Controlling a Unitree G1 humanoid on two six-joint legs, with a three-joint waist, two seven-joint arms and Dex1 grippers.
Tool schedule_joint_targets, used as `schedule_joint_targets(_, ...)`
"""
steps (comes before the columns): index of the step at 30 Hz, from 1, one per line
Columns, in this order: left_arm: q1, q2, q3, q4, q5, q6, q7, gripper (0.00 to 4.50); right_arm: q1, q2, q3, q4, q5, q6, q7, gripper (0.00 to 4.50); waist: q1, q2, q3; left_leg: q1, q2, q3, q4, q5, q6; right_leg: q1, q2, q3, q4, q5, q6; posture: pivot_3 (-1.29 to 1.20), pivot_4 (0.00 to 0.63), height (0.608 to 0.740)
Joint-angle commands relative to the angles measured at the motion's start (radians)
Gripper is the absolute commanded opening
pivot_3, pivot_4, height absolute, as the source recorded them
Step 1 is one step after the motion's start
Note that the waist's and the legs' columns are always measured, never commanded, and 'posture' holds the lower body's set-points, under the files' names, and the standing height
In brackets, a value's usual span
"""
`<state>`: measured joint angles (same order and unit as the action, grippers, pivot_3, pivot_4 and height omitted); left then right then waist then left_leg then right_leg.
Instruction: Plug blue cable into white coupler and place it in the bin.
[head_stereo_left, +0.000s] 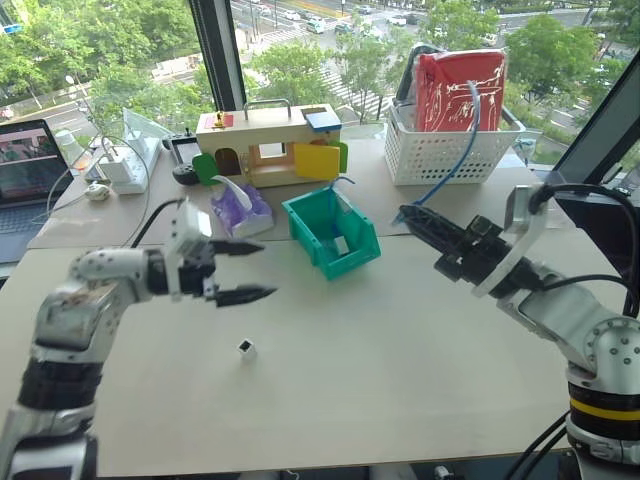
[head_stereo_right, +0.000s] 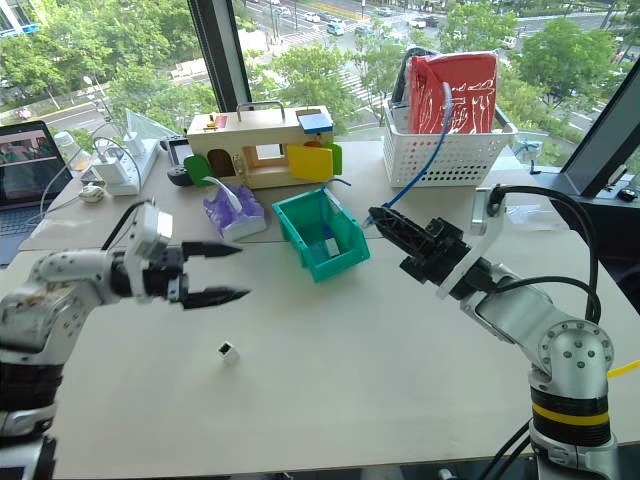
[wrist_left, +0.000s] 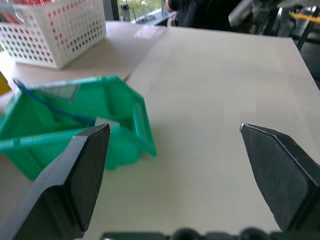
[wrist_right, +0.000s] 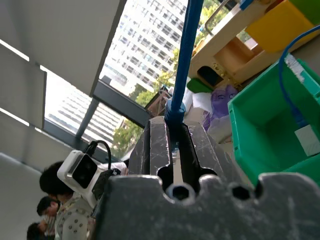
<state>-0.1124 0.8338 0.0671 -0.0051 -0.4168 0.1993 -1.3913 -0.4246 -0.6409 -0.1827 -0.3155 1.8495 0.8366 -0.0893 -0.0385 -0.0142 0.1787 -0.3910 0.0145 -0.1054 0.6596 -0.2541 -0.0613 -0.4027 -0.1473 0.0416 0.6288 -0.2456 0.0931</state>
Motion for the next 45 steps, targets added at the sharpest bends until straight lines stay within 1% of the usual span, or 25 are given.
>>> schedule_joint_targets(1,-0.052,-0.026,-0.040,0.057,0.046,-0.092,-0.010,4.48,-0.001,-0.006,-0.023,-0.032,0.010,-0.010,0.009,0.00,0.000,0.000,0.000,0.000,0.000,0.000,0.000,0.000,0.000,0.000,0.000,0.000,0.000,0.000,0.000,0.00,0.150,0.740)
schedule_joint_targets(7,-0.112,-0.080,-0.075,0.092,0.075,-0.093,0.043,4.48,0.012,-0.005,-0.035,-0.045,0.007,-0.024,-0.005,0.00,-0.007,0.000,0.000,0.000,0.000,0.000,0.000,0.000,0.000,-0.001,0.000,0.000,0.001,0.000,0.000,0.00,0.150,0.740)
schedule_joint_targets(12,-0.121,-0.111,-0.108,0.097,0.102,-0.090,0.078,4.48,0.010,0.003,-0.032,-0.041,-0.002,-0.029,-0.009,0.00,-0.010,0.000,0.000,0.001,0.000,0.000,0.000,0.000,0.001,-0.001,0.000,0.000,0.001,0.000,0.000,0.00,0.150,0.740)
schedule_joint_targets(18,-0.123,-0.117,-0.116,0.095,0.116,-0.085,0.112,4.48,0.009,0.010,-0.029,-0.044,-0.009,-0.033,-0.009,0.00,-0.008,0.000,0.000,0.001,0.000,0.000,0.000,0.000,0.001,-0.001,0.000,0.000,0.001,0.000,0.000,0.00,0.150,0.740)
schedule_joint_targets(22,-0.120,-0.103,-0.124,0.081,0.132,-0.017,0.154,4.48,0.015,0.016,-0.028,-0.046,-0.019,-0.035,-0.007,0.00,-0.008,0.000,0.000,0.001,0.000,0.000,0.000,0.000,0.001,-0.001,0.000,0.000,0.001,0.000,0.000,0.00,0.150,0.740)
schedule_joint_targets(27,-0.020,-0.087,-0.082,-0.061,0.103,0.162,0.264,4.48,0.031,0.032,-0.026,-0.057,-0.032,-0.039,-0.004,0.00,-0.012,0.000,0.000,0.002,0.000,0.000,0.000,0.000,0.001,0.000,0.000,0.000,0.002,0.000,0.000,0.00,0.150,0.740)
schedule_joint_targets(34,0.140,-0.129,0.011,-0.309,0.026,0.347,0.454,4.48,0.035,0.032,-0.029,-0.051,-0.029,-0.038,0.004,0.00,-0.023,0.000,0.000,0.003,0.001,0.000,0.000,0.000,0.001,0.000,0.000,0.001,0.003,0.000,0.000,0.00,0.150,0.740)
schedule_joint_targets(38,0.209,-0.163,0.032,-0.358,0.031,0.383,0.551,4.48,0.021,0.041,-0.011,-0.034,-0.029,-0.030,0.012,0.00,-0.023,0.000,0.000,0.003,0.000,0.000,0.000,0.000,0.001,0.000,0.000,0.001,0.003,0.000,0.000,0.00,0.150,0.740)
schedule_joint_targets(45,0.239,-0.184,0.040,-0.367,0.056,0.390,0.653,4.48,-0.010,0.040,0.004,-0.006,-0.029,-0.016,0.019,0.00,-0.023,0.000,0.000,0.004,0.000,0.000,0.000,0.000,0.001,0.001,0.000,0.001,0.003,0.000,0.000,0.00,0.150,0.740)
